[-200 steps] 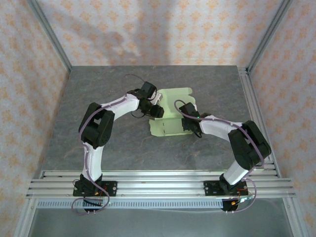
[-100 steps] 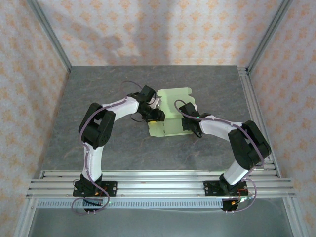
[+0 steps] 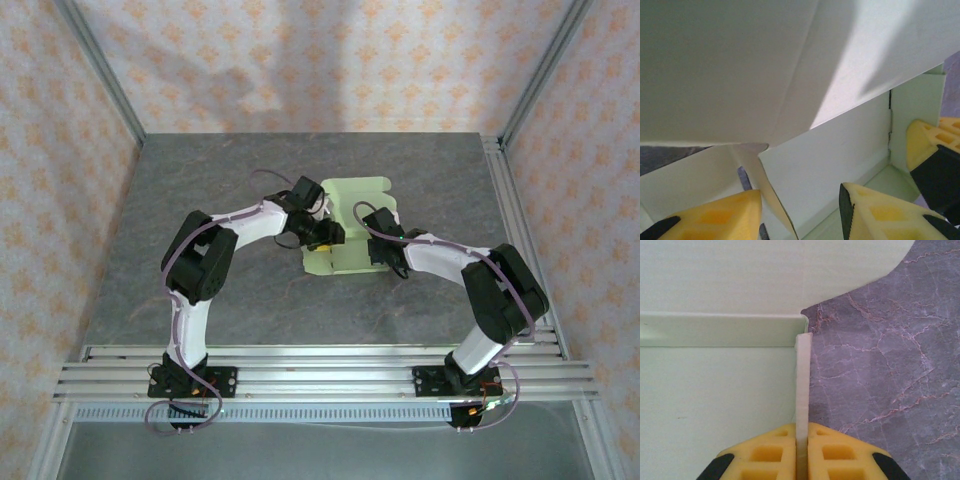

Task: Fold the paper box

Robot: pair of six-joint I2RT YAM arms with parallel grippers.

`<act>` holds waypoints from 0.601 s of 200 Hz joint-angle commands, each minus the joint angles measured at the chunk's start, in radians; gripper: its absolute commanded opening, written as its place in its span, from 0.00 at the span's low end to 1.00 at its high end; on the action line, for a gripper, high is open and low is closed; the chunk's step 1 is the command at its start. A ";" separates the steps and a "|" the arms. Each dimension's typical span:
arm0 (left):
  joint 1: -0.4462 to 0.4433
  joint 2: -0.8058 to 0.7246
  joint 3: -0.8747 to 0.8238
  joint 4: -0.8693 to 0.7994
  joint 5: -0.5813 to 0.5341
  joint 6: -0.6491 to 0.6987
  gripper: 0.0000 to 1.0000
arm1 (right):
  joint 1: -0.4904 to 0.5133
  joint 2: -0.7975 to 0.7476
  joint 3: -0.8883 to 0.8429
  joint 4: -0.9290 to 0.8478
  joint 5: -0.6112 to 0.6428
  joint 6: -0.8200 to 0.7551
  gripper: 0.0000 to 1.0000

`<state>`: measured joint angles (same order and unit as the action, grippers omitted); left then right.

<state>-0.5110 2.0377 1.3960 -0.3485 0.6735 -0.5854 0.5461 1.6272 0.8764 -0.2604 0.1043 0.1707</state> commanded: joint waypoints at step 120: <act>-0.012 -0.199 -0.099 0.015 -0.207 -0.089 0.57 | -0.003 -0.021 -0.010 -0.004 0.030 0.021 0.11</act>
<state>-0.5182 1.9957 1.3205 -0.2260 0.5854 -0.7574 0.5461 1.6283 0.8761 -0.2527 0.1051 0.1825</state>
